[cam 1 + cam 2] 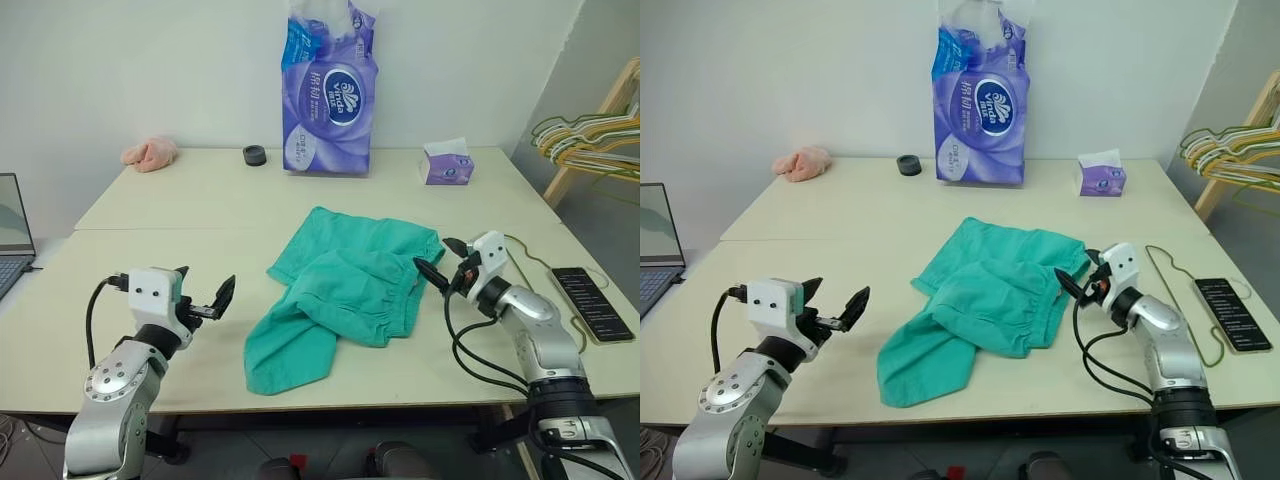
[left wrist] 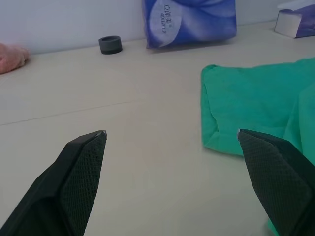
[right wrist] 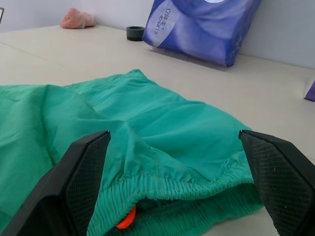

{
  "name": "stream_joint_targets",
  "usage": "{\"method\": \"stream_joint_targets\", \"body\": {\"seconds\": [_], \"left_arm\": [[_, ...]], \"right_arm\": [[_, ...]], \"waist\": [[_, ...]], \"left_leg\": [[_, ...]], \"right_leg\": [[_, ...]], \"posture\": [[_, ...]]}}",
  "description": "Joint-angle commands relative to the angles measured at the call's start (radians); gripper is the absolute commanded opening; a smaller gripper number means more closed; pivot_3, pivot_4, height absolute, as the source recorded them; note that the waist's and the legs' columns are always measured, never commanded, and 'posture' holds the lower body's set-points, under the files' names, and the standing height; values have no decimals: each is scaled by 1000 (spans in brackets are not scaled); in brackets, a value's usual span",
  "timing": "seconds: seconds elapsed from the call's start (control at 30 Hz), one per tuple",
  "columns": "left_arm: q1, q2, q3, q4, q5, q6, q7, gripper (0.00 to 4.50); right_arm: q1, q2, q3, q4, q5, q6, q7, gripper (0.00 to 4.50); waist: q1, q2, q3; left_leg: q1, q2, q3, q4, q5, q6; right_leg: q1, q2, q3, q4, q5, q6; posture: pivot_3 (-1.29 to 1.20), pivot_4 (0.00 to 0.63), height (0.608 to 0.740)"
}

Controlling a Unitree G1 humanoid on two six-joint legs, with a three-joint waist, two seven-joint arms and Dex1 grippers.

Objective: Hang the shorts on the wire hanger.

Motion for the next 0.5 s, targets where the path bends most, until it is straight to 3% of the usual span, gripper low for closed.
{"method": "stream_joint_targets", "body": {"seconds": [0.03, 0.5], "left_arm": [[1, 5, -11, -45, -4, -29, -17, 4500], [-2, -1, -12, -42, 17, -23, 11, 4500]], "right_arm": [[-17, -4, -4, -16, 0, -29, 9, 4465], [-19, -11, 11, -22, -2, -32, 30, 4465]], "waist": [[0, 0, 0], [0, 0, 0]], "left_leg": [[0, 0, 0, 0, 0, 0], [0, 0, 0, 0, 0, 0]], "right_leg": [[0, 0, 0, 0, 0, 0], [0, 0, 0, 0, 0, 0]], "posture": [[-57, 0, 740], [-58, 0, 740]]}}
